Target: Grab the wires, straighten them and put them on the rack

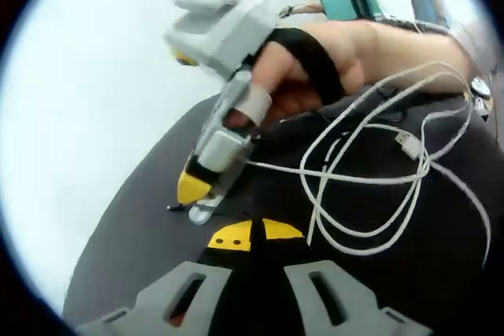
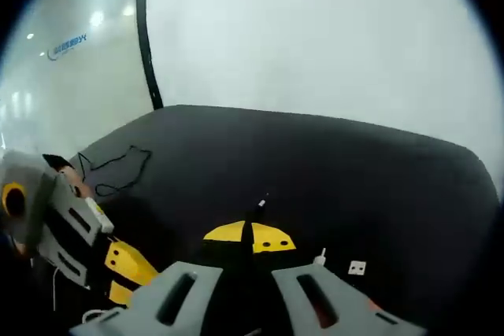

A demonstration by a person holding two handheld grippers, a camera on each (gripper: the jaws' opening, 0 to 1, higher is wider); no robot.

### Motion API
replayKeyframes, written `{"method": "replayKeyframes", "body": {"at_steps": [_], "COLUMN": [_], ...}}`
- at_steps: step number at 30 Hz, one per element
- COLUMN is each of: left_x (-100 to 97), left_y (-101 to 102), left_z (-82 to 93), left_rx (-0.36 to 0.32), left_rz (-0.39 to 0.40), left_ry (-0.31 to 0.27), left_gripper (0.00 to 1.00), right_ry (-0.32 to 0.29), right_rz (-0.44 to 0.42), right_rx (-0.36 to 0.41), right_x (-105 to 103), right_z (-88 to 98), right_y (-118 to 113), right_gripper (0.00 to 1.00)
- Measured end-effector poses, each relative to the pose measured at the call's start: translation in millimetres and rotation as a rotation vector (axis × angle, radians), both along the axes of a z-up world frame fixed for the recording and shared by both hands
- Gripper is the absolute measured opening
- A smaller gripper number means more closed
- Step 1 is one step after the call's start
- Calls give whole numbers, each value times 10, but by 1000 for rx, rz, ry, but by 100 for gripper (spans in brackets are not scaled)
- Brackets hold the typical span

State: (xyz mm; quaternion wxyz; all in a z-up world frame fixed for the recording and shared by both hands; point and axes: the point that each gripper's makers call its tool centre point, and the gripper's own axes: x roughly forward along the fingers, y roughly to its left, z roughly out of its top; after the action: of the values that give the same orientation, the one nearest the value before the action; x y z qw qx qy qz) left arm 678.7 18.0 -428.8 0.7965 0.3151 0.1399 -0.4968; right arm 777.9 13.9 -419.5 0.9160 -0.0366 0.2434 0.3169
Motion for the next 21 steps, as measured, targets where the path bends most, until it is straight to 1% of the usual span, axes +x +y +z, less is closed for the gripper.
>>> {"method": "replayKeyframes", "body": {"at_steps": [1, 2, 3, 4, 5, 6, 7, 8, 9, 10, 11, 12, 13, 14, 15, 16, 17, 18, 19, 20, 21], "left_x": [-13, -16, -21, -46, -77, -89, -93, -103, -97, -92, -100, -100, -111, -129, -136, -160, -184, -193, -160, -119, -112], "left_y": [26, 46, 62, 74, 81, 88, 96, 92, 90, 68, 51, 45, 52, 55, 53, 55, 79, 87, 71, 69, 74], "left_z": [4, 2, -3, -2, -6, 1, 5, 2, -3, 3, -9, -7, -6, -7, 7, 20, 8, 5, 19, 21, 17], "left_rx": [5, 7, 7, 5, -4, -5, -3, 6, 9, 30, 40, 57, 63, 72, 83, 102, 104, 104, 107, 112, 112], "left_rz": [13, 23, 33, 31, 32, 27, 22, 3, -1, -39, -53, -75, -77, -94, -132, -181, -189, -184, -184, -171, -164], "left_ry": [5, 11, 19, 35, 65, 78, 85, 84, 83, 59, 43, 20, 26, 22, -10, -61, -63, -55, -53, -45, -42], "left_gripper": [2, 2, 2, 2, 2, 1, 1, 1, 1, 1, 1, 1, 1, 1, 1, 1, 1, 1, 1, 1, 1], "right_ry": [-6, 1, -15, -58, -89, -115, -138, -134, -144, -184, -219, -235, -269, -283, -276, -280, -274, -274, -286, -262, -227], "right_rz": [-2, -3, 0, -8, -9, 2, 38, 69, 75, 90, 100, 102, 93, 81, 87, 92, 103, 119, 164, 200, 189], "right_rx": [25, 25, 15, 7, 12, 22, 42, 37, 32, 15, -19, -81, -152, -169, -158, -149, -122, -113, -105, -116, -152], "right_x": [3, 9, 2, 21, 32, 77, 44, -32, -49, -46, -38, -6, 59, 114, 119, 124, 102, 72, 20, -50, -52], "right_z": [28, 19, 38, 74, 131, 195, 272, 270, 289, 339, 357, 317, 289, 282, 276, 283, 295, 299, 307, 242, 152], "right_y": [17, 15, 9, -4, 5, 34, 124, 193, 218, 257, 274, 254, 201, 171, 179, 166, 200, 225, 298, 353, 316], "right_gripper": [0, 0, 0, 0, 0, 0, 0, 0, 0, 0, 0, 0, 0, 0, 0, 0, 0, 0, 0, 0, 0]}}
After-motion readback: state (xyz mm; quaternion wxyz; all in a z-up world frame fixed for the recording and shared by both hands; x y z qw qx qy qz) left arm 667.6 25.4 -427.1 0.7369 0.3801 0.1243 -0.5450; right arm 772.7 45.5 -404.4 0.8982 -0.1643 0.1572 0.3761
